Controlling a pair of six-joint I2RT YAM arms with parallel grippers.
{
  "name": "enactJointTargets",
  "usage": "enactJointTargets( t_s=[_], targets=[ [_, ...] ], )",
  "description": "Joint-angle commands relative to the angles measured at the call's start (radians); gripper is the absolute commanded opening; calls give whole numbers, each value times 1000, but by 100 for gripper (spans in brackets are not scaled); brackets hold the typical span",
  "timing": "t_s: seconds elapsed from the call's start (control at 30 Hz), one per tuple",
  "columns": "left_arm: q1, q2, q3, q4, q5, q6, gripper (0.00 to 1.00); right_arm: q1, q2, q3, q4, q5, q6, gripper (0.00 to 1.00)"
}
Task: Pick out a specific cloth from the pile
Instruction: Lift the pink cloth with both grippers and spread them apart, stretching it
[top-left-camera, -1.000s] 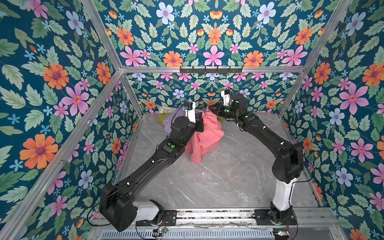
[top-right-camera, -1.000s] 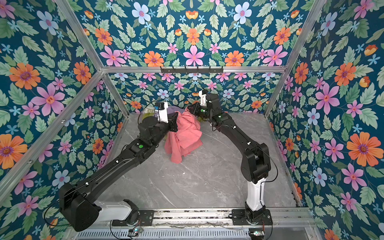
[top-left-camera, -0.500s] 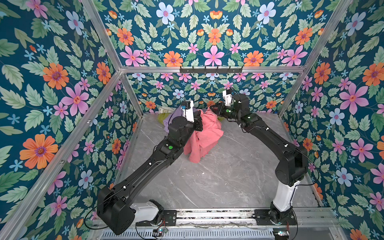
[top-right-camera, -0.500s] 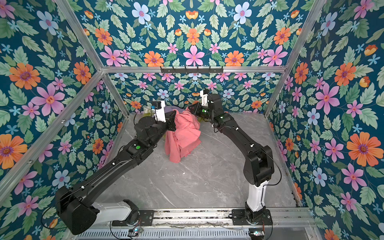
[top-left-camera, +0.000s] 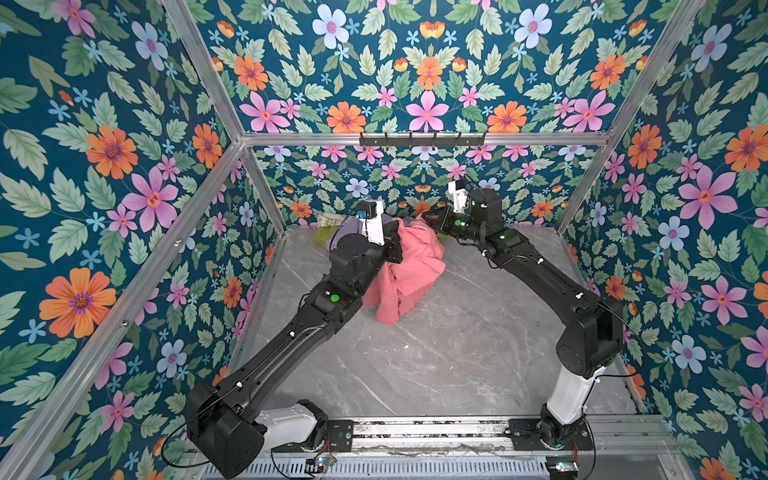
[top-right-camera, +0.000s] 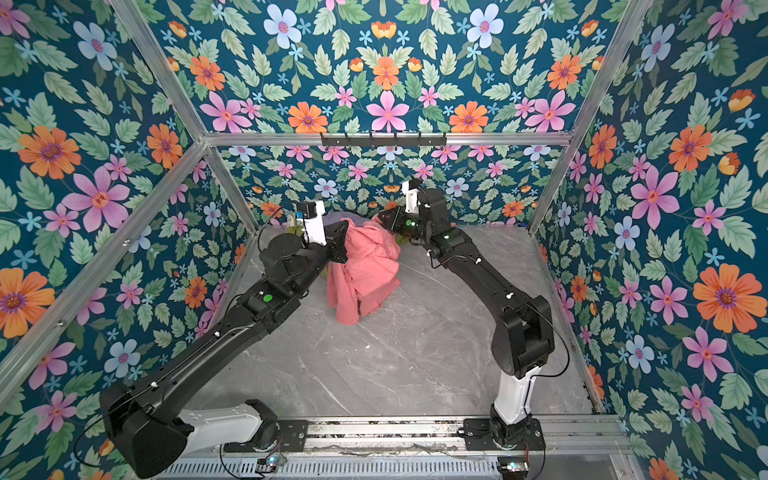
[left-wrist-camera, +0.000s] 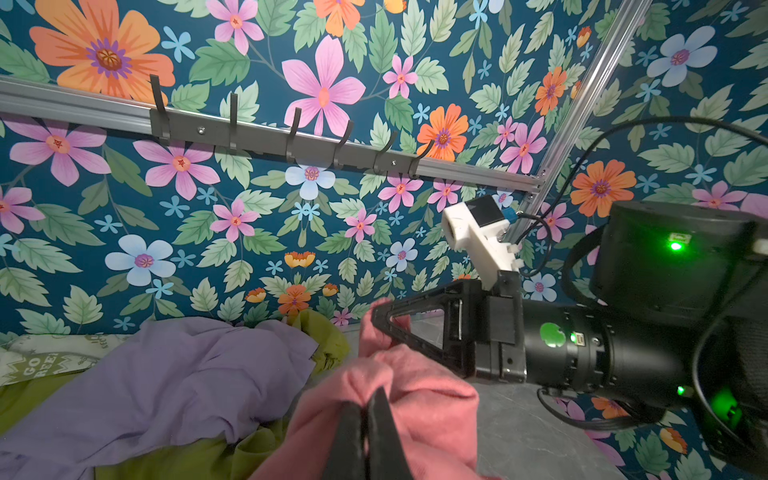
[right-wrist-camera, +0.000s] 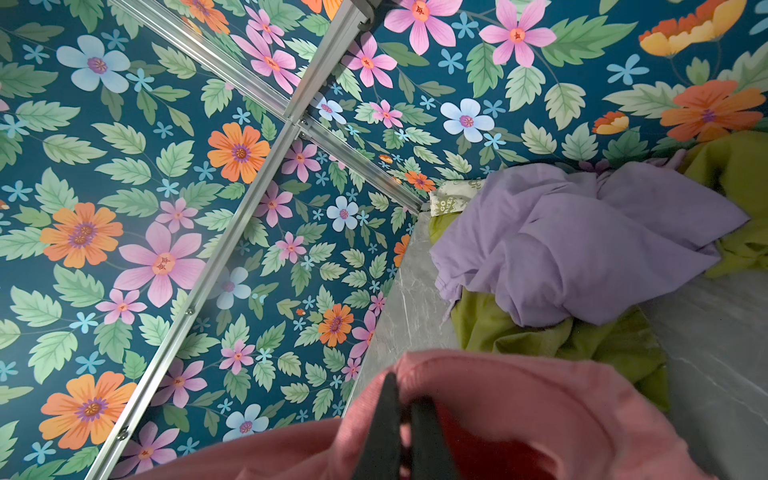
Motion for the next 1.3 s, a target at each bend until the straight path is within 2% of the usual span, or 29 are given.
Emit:
enactJointTargets(
  t_s=[0.0, 0.7, 1.03, 1.27],
  targets=[
    [0, -11, 18, 31, 5, 3, 1, 0, -26, -4, 14, 12, -24, 0],
    [0, -71, 150, -40, 82, -84, 2, 0, -251, -53, -83, 95, -102, 0],
    [0, -100, 221, -111, 100, -111, 2, 0, -356, -56, -153, 135, -153, 0],
    [1, -95, 315, -222, 170, -169, 2, 0, -440, -49, -236, 154, -193, 0]
  ],
)
